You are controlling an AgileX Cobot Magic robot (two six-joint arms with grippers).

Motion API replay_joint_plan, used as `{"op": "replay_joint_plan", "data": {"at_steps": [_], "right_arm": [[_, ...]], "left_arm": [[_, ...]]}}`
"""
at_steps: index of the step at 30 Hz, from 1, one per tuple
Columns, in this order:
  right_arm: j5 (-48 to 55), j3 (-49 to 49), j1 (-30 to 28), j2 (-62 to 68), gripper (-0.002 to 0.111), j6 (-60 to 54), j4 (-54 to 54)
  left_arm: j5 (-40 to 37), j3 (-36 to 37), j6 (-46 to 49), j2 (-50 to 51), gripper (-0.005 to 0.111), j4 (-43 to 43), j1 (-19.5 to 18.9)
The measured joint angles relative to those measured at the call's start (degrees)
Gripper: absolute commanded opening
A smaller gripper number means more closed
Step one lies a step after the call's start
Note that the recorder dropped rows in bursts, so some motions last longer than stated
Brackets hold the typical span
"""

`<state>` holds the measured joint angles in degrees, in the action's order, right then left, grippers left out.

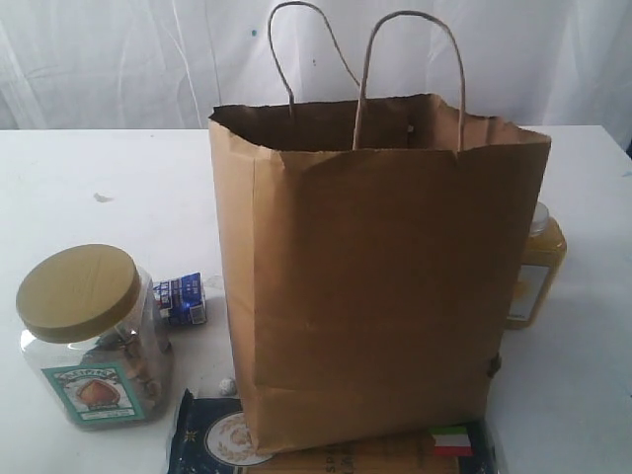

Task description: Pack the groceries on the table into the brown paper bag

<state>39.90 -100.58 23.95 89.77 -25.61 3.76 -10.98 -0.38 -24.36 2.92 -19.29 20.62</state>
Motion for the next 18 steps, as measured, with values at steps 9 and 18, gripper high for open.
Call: {"op": "replay_joint_plan", "data": {"at_steps": [9,18], "right_arm": [[1.66,-1.36,0.0,-0.22,0.072,0.1,-0.24],[11.17,-1.36,0.0,-6.09,0.071,3.25,-4.23]], "left_arm": [[0.0,0.0,0.0,0.0,0.0,0.0,0.0],[0.0,0.0,0.0,0.0,0.0,0.0,0.0]]}}
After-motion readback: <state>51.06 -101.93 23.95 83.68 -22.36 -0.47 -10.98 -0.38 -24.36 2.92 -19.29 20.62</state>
